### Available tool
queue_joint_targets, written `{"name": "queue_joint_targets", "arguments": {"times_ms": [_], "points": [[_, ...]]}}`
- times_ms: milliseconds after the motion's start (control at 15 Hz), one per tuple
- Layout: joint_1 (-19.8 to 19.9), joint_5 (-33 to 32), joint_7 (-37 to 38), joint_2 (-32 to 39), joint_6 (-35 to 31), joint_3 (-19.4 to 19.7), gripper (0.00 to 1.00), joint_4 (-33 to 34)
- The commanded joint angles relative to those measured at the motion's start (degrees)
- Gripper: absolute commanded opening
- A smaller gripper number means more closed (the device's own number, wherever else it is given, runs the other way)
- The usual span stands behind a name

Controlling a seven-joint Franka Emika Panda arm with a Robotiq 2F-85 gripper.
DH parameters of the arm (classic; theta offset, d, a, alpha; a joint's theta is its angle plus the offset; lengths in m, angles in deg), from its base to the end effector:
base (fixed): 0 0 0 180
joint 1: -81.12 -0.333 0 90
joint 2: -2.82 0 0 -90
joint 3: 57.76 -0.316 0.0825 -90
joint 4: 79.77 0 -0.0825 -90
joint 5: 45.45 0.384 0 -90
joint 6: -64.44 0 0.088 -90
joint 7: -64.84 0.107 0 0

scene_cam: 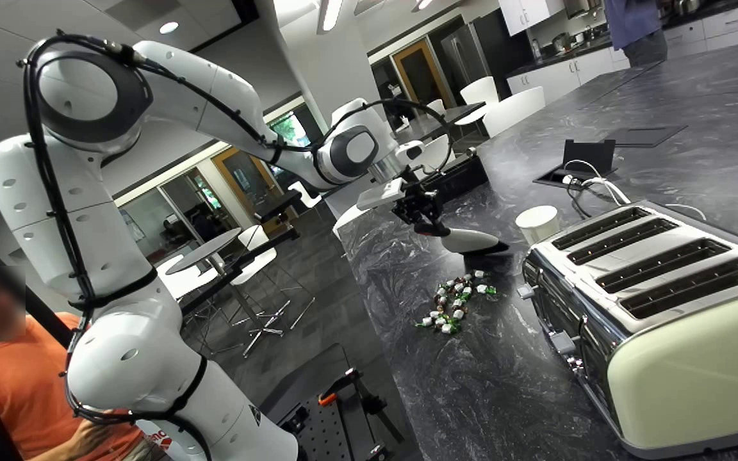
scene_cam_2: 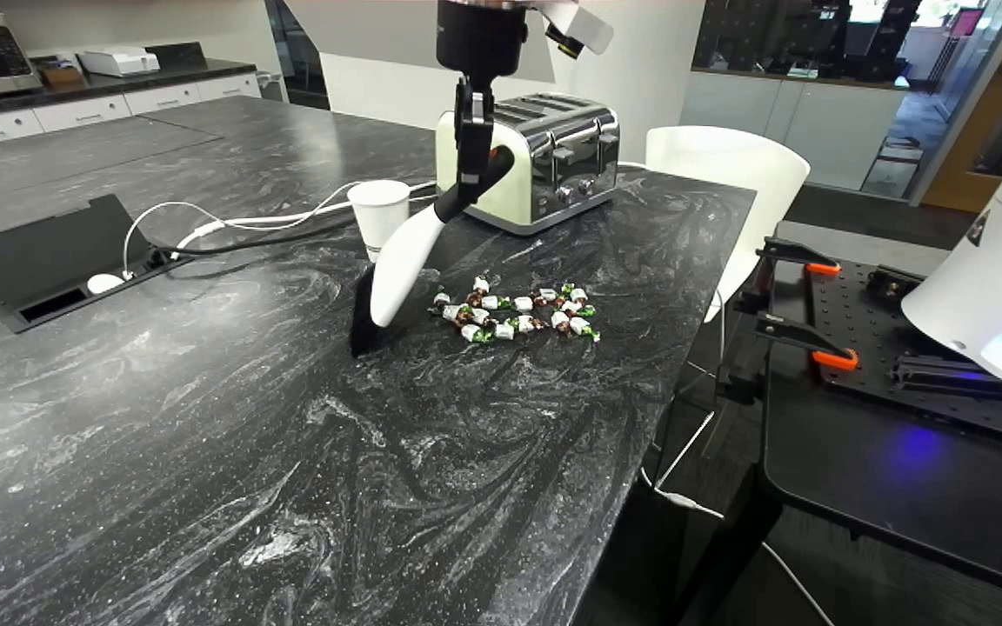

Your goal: Pick up the broom and sweep some of the candy to the right

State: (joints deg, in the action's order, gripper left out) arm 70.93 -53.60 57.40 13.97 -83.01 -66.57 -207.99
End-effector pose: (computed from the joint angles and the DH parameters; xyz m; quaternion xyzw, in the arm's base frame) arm 0.5259 0.1830 0.2970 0.9567 0.2807 0.0746 0.0204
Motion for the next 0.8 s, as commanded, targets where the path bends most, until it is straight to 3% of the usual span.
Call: {"name": "queue_joint_targets", "arguments": {"times_ms": [0,400,733], "points": [[0.76,0.34,1.07,-1.63,-1.36,0.46,0.14,-3.13],[2.29,2.09,0.67,-3.81,-1.60,0.76,0.14,-8.47],[3.62,9.05,-2.70,-8.61,-0.29,-0.09,0.14,-14.37]]}}
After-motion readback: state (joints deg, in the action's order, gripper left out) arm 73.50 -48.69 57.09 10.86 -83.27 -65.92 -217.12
